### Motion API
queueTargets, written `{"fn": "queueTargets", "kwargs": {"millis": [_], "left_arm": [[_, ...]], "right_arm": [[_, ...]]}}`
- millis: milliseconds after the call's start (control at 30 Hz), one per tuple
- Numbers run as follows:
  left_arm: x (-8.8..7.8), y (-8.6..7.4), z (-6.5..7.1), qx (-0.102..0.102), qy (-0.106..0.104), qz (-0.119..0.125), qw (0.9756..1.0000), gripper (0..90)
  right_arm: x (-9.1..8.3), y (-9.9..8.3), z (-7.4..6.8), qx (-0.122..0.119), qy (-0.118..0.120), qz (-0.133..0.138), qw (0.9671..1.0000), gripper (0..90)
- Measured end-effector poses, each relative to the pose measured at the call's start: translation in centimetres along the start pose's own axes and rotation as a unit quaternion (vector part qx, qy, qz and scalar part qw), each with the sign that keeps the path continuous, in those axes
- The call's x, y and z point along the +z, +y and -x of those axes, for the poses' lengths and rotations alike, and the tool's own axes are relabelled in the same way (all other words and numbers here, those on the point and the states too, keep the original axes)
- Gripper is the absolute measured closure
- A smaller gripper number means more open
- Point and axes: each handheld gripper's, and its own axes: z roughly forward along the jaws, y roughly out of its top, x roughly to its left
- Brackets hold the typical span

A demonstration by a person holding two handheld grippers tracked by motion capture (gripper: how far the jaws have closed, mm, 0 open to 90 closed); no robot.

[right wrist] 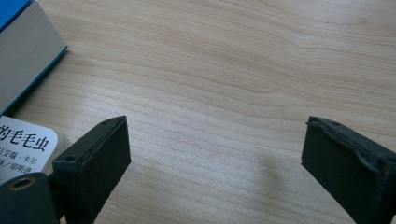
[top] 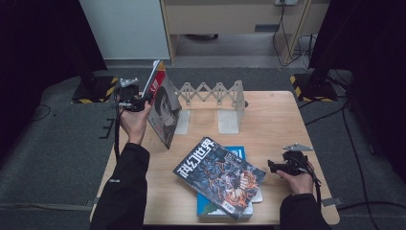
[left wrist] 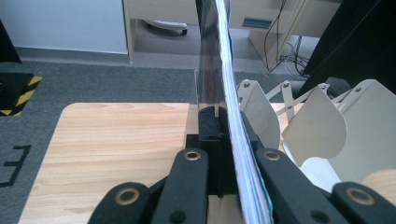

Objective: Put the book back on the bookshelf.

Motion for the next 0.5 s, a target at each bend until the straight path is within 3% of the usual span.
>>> {"fn": "queueTargets", "kwargs": {"millis": [167, 300, 500], "left_arm": [[-0.03, -0.06, -0.28, 0.0, -0.013, 0.0, 0.9999, 84.1], [-0.27, -0.1, -0.12, 0.02, -0.018, 0.006, 0.9996, 78.0], [-0.44, -0.24, 0.08, 0.032, -0.018, 0.012, 0.9992, 75.1]], "right_arm": [[-0.01, -0.01, 0.0, -0.002, 0.0, 0.001, 1.0, 8.1], [-0.05, -0.01, 0.0, -0.003, 0.002, -0.001, 1.0, 8.1], [-0.07, -0.01, -0.02, -0.002, 0.003, -0.001, 1.0, 8.2]]}}
